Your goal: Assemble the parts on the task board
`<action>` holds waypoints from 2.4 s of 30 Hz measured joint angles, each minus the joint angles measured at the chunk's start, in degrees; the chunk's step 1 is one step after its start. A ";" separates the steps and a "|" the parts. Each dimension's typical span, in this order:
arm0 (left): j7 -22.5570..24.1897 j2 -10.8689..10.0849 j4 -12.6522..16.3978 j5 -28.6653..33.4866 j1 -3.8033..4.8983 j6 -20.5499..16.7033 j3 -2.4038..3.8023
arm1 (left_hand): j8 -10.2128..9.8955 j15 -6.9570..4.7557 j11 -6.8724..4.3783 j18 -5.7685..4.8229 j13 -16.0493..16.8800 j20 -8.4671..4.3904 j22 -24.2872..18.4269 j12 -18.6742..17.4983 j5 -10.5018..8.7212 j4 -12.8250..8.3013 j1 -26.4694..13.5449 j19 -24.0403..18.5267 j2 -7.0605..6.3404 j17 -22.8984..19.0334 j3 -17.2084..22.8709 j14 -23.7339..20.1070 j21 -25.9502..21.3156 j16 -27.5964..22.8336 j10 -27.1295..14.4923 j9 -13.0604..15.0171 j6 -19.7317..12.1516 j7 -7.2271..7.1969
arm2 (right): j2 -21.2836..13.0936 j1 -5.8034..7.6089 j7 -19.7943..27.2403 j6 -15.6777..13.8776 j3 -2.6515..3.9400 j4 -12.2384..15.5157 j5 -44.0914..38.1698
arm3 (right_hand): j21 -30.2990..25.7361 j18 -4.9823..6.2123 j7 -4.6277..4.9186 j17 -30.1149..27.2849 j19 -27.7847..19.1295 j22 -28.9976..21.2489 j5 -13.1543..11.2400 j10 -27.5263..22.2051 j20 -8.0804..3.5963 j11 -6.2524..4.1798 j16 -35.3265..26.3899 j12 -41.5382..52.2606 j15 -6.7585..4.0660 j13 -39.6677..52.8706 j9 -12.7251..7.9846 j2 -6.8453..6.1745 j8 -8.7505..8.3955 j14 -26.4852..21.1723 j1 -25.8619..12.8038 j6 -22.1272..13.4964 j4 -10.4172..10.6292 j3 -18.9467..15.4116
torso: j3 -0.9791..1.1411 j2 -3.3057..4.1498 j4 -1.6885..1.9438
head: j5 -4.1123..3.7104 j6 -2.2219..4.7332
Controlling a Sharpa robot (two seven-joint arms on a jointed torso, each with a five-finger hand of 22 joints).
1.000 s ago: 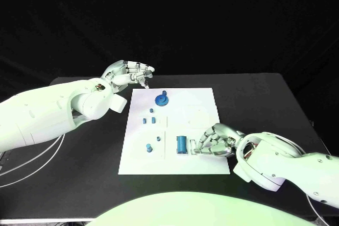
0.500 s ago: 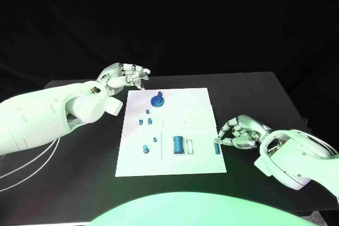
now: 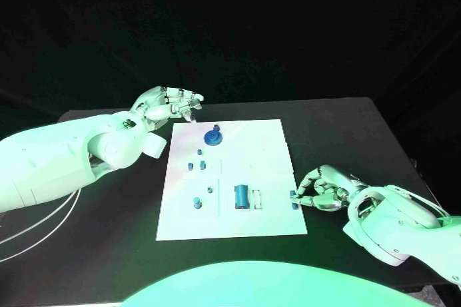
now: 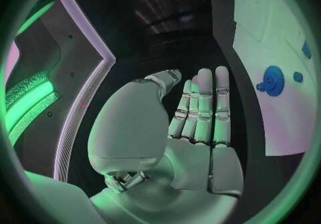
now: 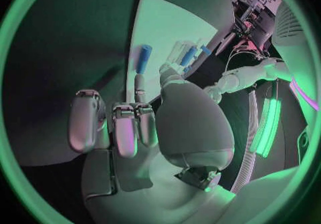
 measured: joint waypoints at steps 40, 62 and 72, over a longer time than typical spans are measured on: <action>-0.06 -0.19 0.03 -0.06 -0.03 0.47 -0.02 | 0.00 0.00 0.00 0.00 -0.04 -0.21 -0.20 0.00 0.00 0.16 0.00 0.20 0.00 0.03 -0.16 0.00 -0.22 0.00 0.00 0.00 0.00 0.00 | 3.63 -1.17 -5.32 4.57 0.33 -3.50 -6.58 | 0.00 0.01 -1.30 -0.01 0.01 -0.03 -0.32 -0.09 -0.86 -1.75 0.00 0.00 -1.19 -0.02 4.19 -0.89 2.47 -0.07 10.88 1.03 3.77 9.50 | -0.05 -0.02 0.03 | 0.19 0.00; -0.19 -0.17 -0.15 -0.08 -0.03 0.53 -0.02 | 0.00 0.00 0.00 0.00 -0.03 -0.21 -0.28 0.00 0.00 0.16 0.00 0.20 0.00 0.03 -0.16 0.00 -0.22 0.00 0.00 0.00 0.00 0.00 | 1.23 3.70 -5.90 2.70 0.32 -0.31 -6.85 | 0.72 0.01 -2.33 0.03 0.01 0.01 -0.38 -0.12 -0.85 -2.37 0.00 0.00 -1.38 -0.02 8.12 -2.50 4.21 0.10 2.18 0.05 2.84 24.52 | -0.05 -0.03 0.07 | -0.02 0.01; -0.26 -0.16 -0.17 -0.08 -0.03 0.55 -0.02 | 0.00 0.00 0.00 0.00 -0.08 -0.21 -0.27 0.00 0.00 0.16 0.00 0.20 0.00 0.03 -0.16 0.00 -0.22 0.00 0.00 0.00 0.00 0.00 | 2.23 4.50 -5.90 2.82 0.31 0.63 -5.49 | 0.72 0.01 -2.17 0.02 0.01 0.01 -0.49 -0.12 -0.85 -2.36 0.00 0.00 -1.37 -0.02 8.19 -2.38 4.18 0.10 1.29 -0.11 2.46 25.39 | -0.03 0.05 0.07 | 0.29 0.01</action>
